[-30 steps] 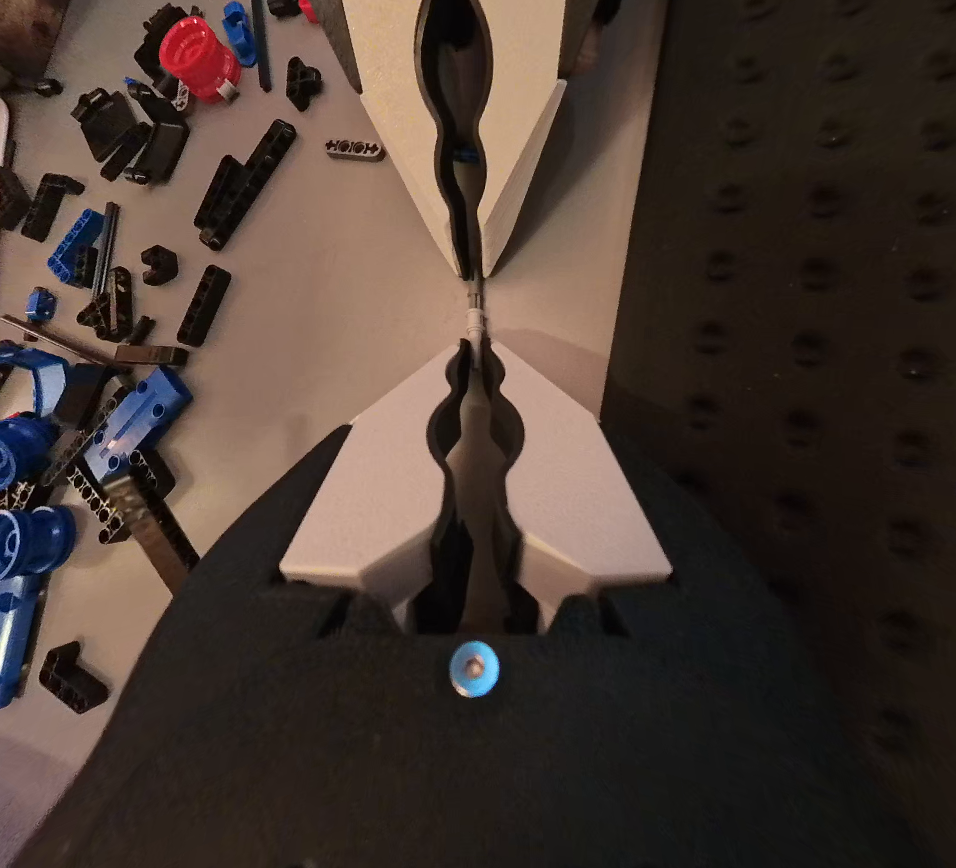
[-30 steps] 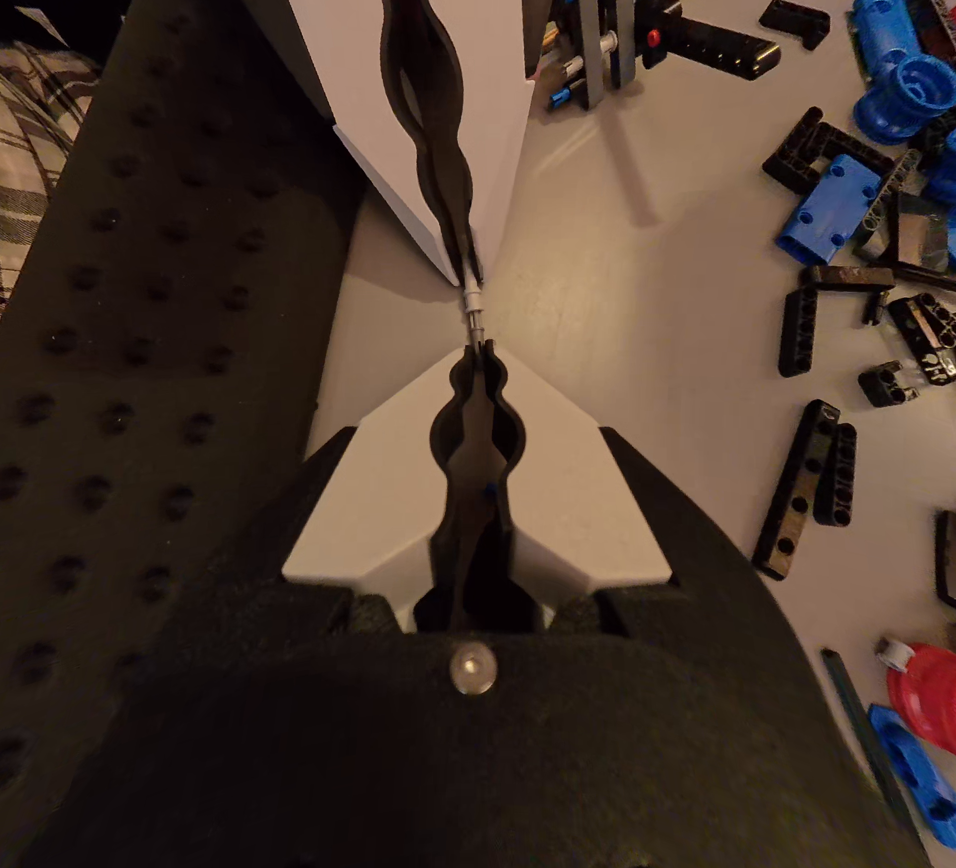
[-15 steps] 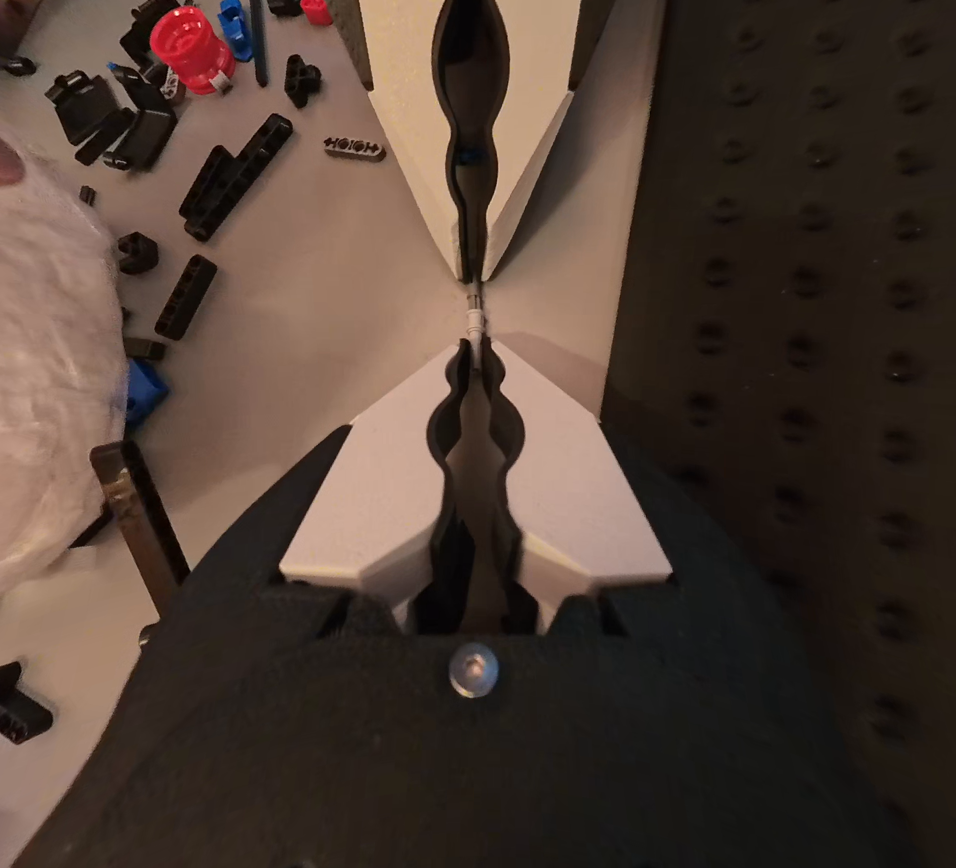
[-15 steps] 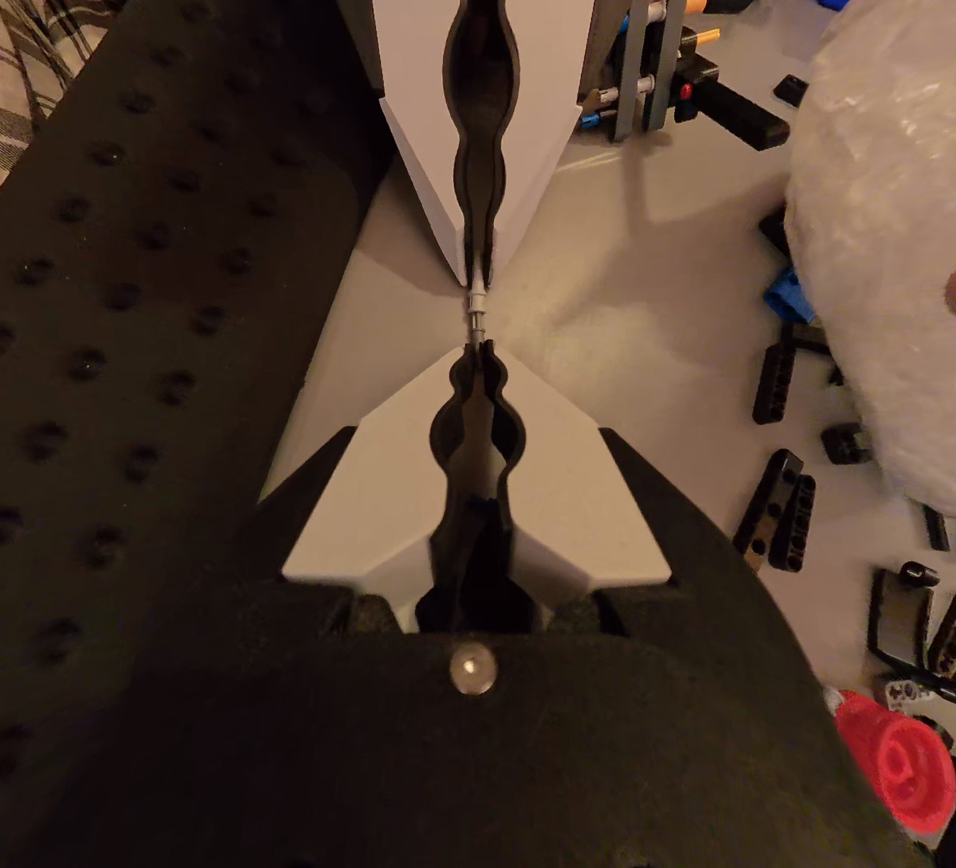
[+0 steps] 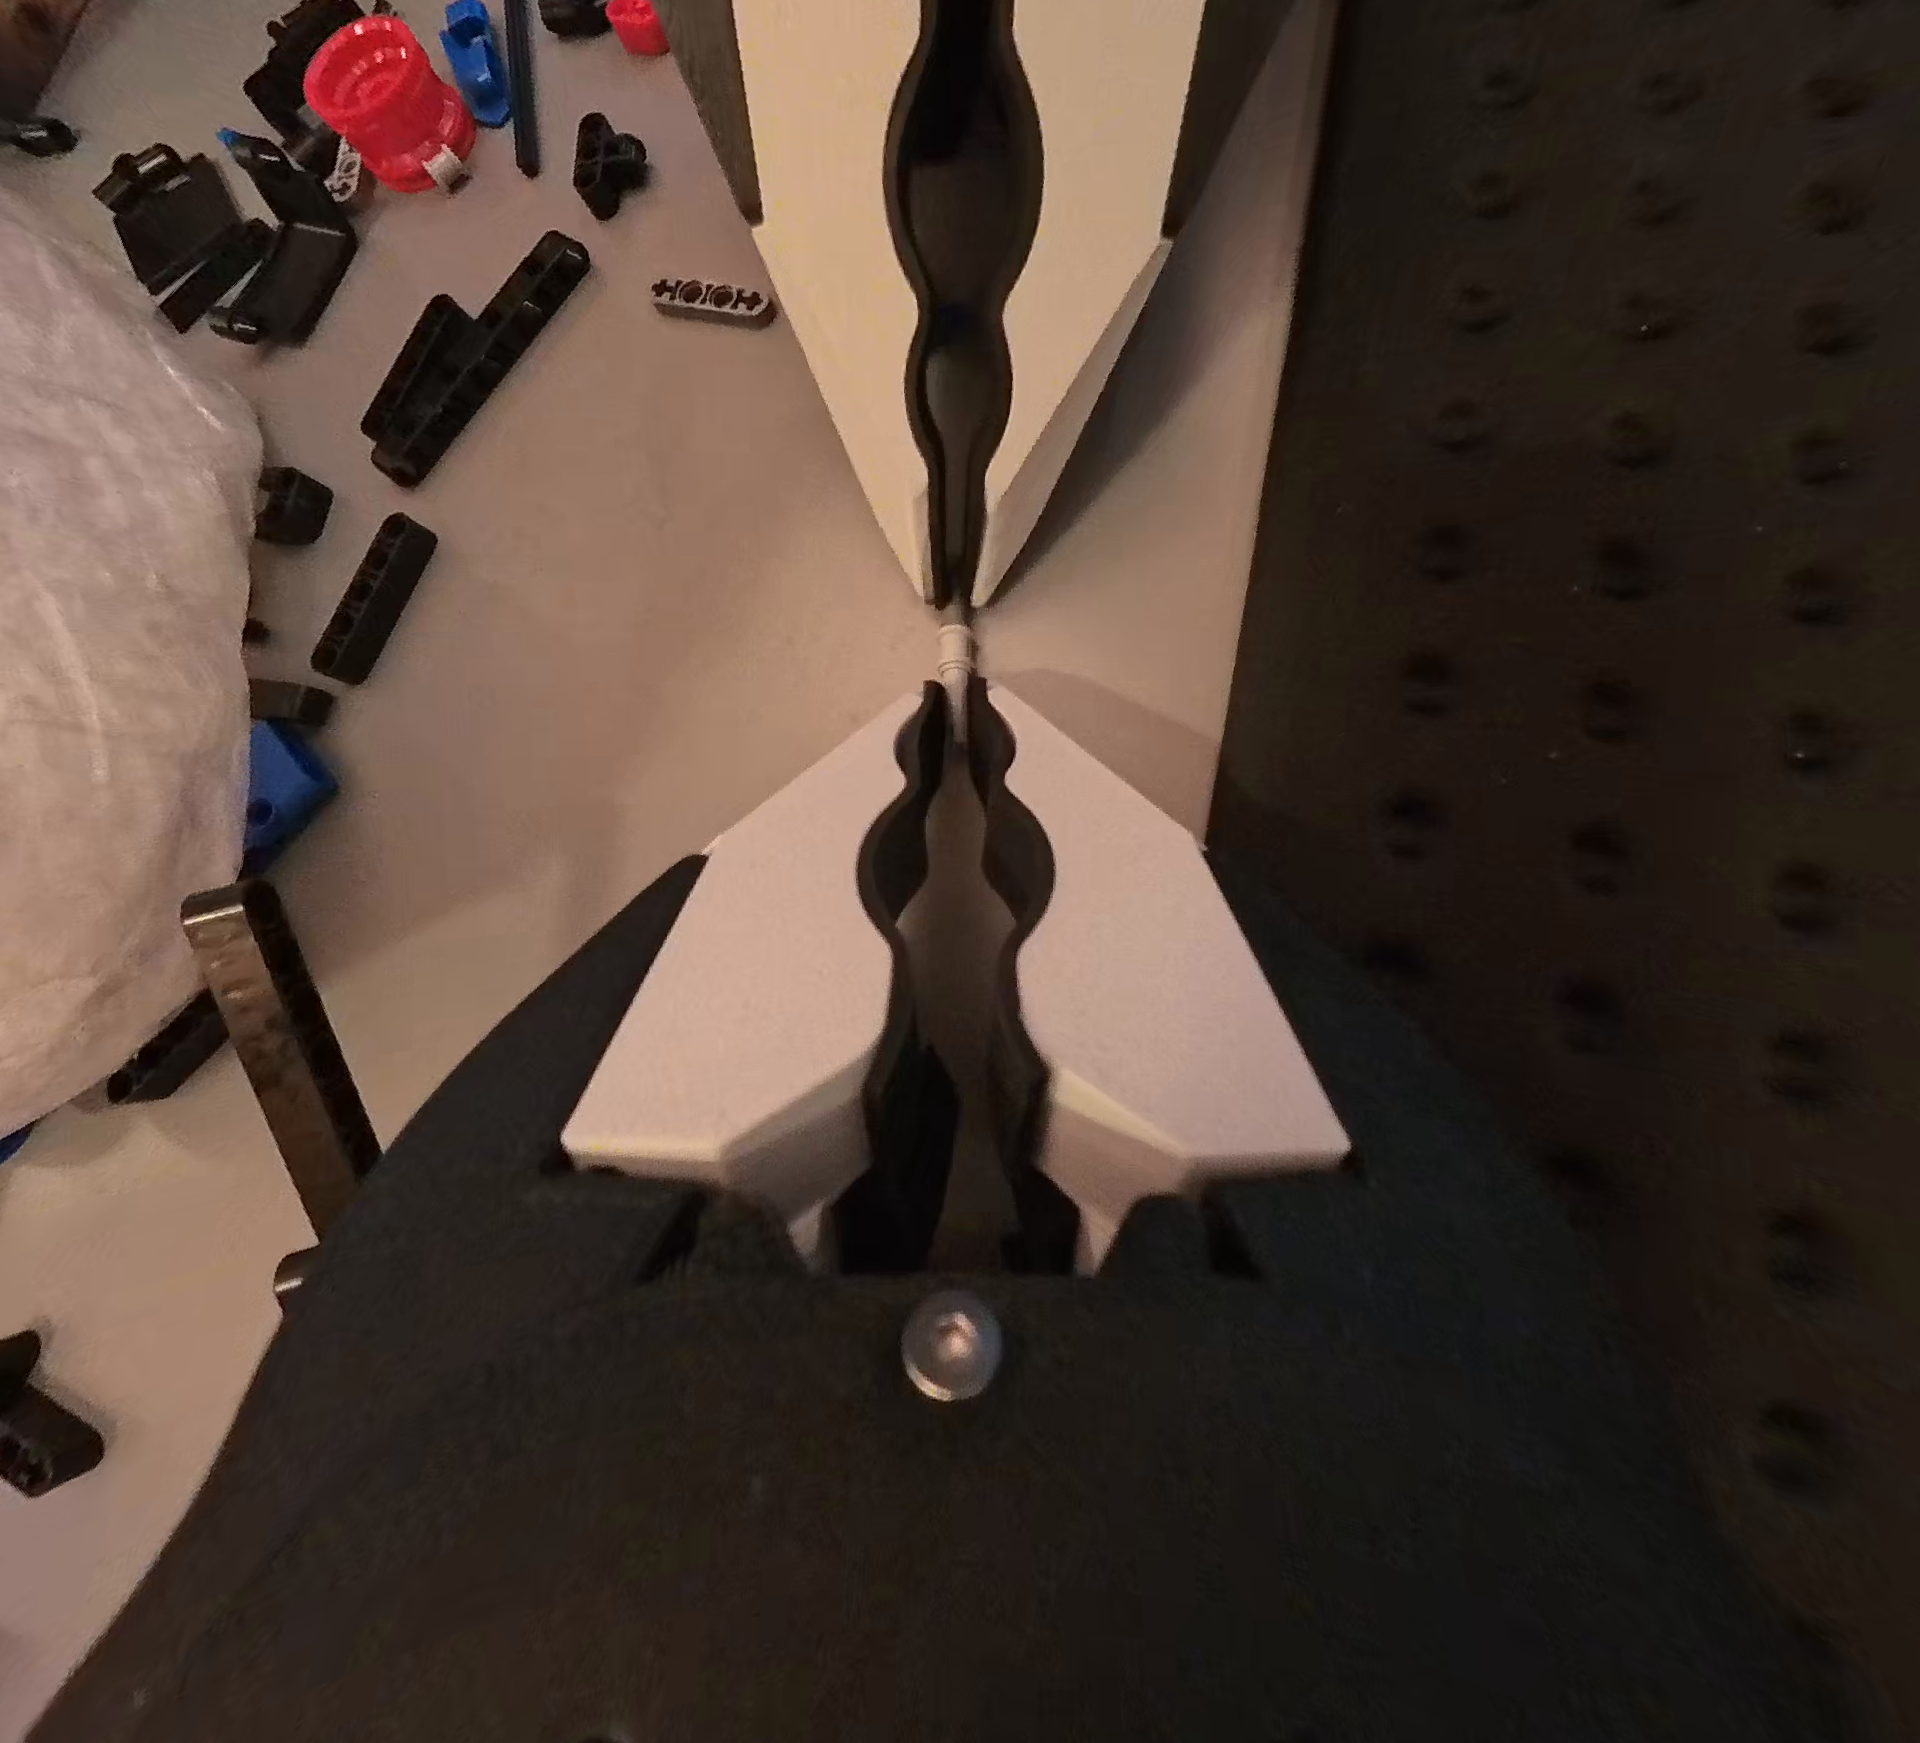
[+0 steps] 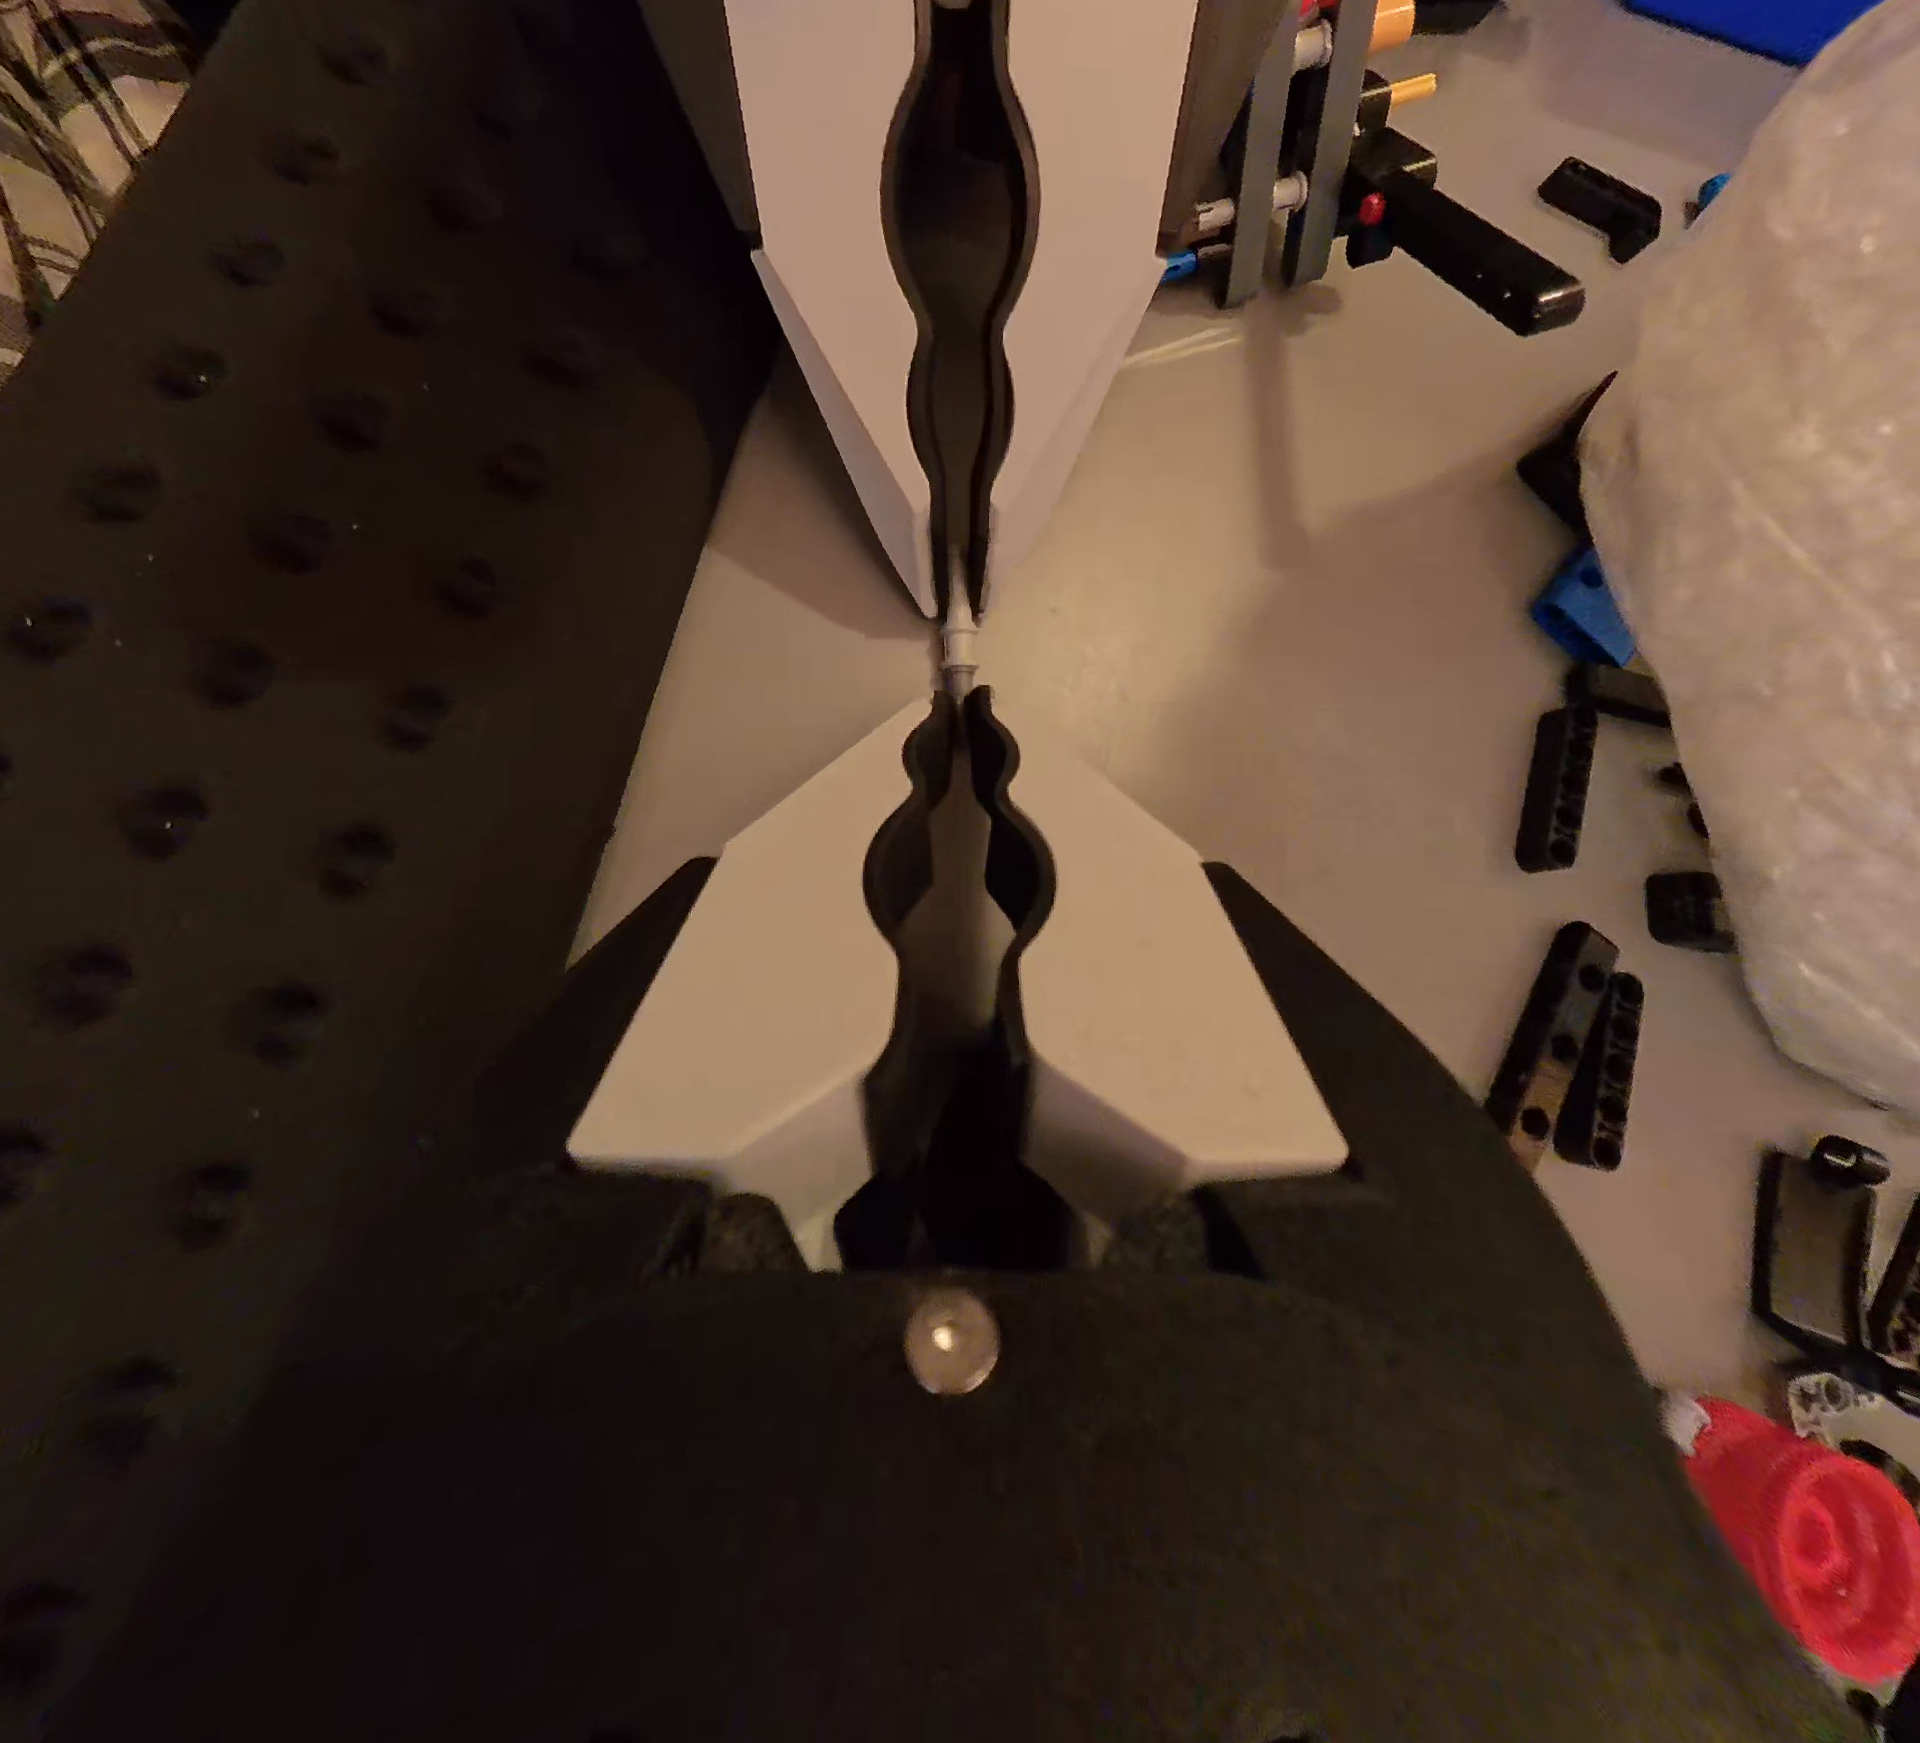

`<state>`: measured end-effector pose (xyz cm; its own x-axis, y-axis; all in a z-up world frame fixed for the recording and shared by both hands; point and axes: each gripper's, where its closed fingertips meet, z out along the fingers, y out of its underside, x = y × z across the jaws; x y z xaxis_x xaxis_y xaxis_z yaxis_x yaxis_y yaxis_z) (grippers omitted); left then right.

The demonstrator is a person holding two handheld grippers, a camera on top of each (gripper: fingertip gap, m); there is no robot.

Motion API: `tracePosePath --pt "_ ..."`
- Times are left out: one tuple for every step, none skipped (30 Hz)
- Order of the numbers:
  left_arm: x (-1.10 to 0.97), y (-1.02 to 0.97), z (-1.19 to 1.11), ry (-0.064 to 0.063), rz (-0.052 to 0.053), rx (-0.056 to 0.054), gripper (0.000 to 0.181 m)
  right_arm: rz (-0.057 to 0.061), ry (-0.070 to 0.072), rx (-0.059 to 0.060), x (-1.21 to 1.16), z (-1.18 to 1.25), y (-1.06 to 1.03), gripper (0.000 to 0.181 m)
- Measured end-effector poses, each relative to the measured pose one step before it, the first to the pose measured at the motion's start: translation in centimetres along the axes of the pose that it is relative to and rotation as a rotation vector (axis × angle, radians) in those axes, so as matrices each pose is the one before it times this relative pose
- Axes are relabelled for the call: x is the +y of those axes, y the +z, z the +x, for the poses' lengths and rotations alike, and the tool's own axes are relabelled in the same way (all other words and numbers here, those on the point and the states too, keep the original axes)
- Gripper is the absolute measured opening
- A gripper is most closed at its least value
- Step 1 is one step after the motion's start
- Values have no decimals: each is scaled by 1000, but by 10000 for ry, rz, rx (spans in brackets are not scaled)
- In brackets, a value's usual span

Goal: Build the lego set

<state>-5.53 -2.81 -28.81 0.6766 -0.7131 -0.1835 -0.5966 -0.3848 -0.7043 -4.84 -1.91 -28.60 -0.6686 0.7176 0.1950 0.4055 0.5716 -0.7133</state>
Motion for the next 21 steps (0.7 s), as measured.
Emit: tracePosePath --pt "-11 0 -3 18 5 -13 3 27 60 0 10 6 -2 1" --pt "-6 16 0 35 0 -35 3 -7 -3 25 4 7 7 1" --pt "14 -7 -3 31 3 -34 3 3 40 -7 -10 12 8 1" --pt "-12 12 -6 15 6 -23 3 10 82 -27 2 6 -11 1" --pt "-15 3 -15 15 3 -28 2 2 32 39 -5 42 -9 1" --pt "-15 6 -50 30 9 -62 2 -7 -14 113 14 67 -8 1" --pt "-24 15 -62 58 12 -82 2 -14 28 105 0 41 2 1" --pt "-56 47 -58 89 9 -99 2 -10 69 61 12 -1 -32 2" --pt "-74 85 -49 106 -12 -104 3 -4 82 3 41 -31 -64 4" --pt "-82 81 -44 93 -39 -104 3 3 76 -42 67 -63 -92 5" --pt "-76 63 -67 89 -41 -111 3 -3 37 -21 80 -11 -72 5" --pt "-48 69 -70 70 -36 -102 3 -21 -11 7 94 22 -69 6" --pt "-44 38 -58 43 -29 -89 4 -29 -26 9 98 12 -57 4" --pt "-16 16 -39 28 -19 -59 4 -23 3 4 66 25 -31 3" --pt "10 6 -72 4 -21 -71 5 -20 5 12 52 34 -19 2" --pt "9 -9 -71 10 -18 -65 6 -26 -13 15 56 32 -39 2" --pt "13 -22 -85 0 -16 -68 7 -16 46 -10 43 7 -34 3" --pt "30 -9 -17 31 -28 -39 6 11 118 -48 25 -41 -8 3" --pt "24 19 -14 49 -35 -47 5 20 126 -60 4 -62 -9 3" --pt "-6 18 -48 25 -31 -57 5 -1 77 -34 -3 -30 5 5" --pt "-16 32 -10 38 -33 -41 5 -20 1 3 -6 -8 20 6"
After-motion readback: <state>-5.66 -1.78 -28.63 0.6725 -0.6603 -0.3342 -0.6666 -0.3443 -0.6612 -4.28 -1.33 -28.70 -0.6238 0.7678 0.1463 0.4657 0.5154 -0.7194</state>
